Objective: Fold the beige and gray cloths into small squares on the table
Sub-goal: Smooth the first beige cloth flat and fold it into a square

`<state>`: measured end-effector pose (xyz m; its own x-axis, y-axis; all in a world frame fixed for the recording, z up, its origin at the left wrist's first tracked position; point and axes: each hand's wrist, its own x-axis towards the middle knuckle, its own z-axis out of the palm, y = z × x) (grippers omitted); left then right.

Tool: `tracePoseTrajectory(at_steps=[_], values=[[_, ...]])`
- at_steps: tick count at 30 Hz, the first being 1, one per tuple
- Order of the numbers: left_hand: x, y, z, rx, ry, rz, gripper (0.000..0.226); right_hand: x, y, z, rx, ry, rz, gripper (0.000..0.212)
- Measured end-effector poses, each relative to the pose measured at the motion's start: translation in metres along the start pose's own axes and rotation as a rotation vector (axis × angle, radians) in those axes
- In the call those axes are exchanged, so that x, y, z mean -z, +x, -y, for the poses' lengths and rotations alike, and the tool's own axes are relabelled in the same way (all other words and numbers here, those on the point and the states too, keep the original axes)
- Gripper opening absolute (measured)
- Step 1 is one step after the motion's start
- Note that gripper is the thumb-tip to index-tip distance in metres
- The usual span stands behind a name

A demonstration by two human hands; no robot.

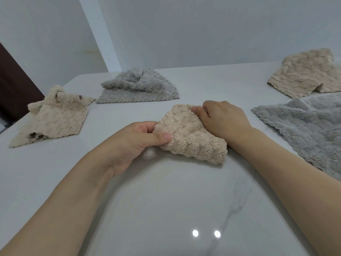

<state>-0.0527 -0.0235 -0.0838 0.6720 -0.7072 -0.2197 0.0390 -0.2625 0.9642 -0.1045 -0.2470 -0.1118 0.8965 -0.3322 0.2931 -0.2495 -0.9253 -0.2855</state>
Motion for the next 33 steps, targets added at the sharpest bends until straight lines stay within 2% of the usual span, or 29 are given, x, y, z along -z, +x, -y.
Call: tracePoseTrajectory(at_steps=[4,7,9,12,15,16,17,18,19,21,23,24,28,30,33], values=[[0.003,0.004,-0.005,-0.005,0.033,-0.132,0.019,0.001,-0.001,0.000,-0.048,-0.003,-0.031,0.050],[0.003,0.009,-0.004,-0.021,0.058,-0.210,0.034,0.000,0.000,0.002,-0.076,-0.021,-0.050,0.050],[-0.001,0.012,0.000,-0.027,0.102,-0.253,0.031,0.000,0.001,0.002,-0.092,-0.048,-0.043,0.050],[-0.003,0.016,0.009,-0.054,0.306,-0.395,0.017,0.002,0.000,0.005,-0.108,-0.101,0.001,0.049],[-0.007,0.020,0.018,-0.001,0.578,-0.520,0.025,0.005,-0.002,0.010,-0.121,-0.103,0.034,0.049],[-0.012,0.018,0.018,-0.044,0.762,-0.591,0.025,0.006,-0.003,0.011,-0.114,-0.112,0.037,0.047],[-0.018,0.014,0.017,-0.166,0.891,-0.669,0.024,0.006,-0.004,0.012,-0.083,-0.140,0.033,0.040],[-0.026,0.010,0.014,-0.327,0.908,-0.700,0.025,0.005,-0.005,0.011,-0.025,-0.177,0.018,0.031],[-0.034,0.006,0.011,-0.480,0.845,-0.651,0.028,0.005,-0.006,0.011,0.024,-0.201,0.002,0.022],[-0.050,0.002,0.012,-0.660,0.716,-0.390,0.026,0.005,-0.006,0.009,0.040,-0.155,-0.011,0.015],[-0.063,0.002,0.019,-0.643,0.832,-0.242,0.008,0.006,-0.005,0.004,0.024,-0.079,0.005,0.017],[-0.067,0.004,0.022,-0.602,0.893,-0.250,0.009,0.007,-0.004,0.002,-0.004,-0.035,0.020,0.019],[-0.075,0.011,0.023,-0.507,0.938,-0.354,0.047,0.008,0.003,-0.009,-0.124,0.102,0.115,0.036],[-0.078,0.012,0.019,-0.491,0.945,-0.386,0.046,0.008,0.004,-0.010,-0.118,0.127,0.110,0.040],[-0.082,0.012,0.018,-0.485,0.987,-0.426,0.029,0.006,0.002,-0.010,-0.118,0.141,0.083,0.042]])
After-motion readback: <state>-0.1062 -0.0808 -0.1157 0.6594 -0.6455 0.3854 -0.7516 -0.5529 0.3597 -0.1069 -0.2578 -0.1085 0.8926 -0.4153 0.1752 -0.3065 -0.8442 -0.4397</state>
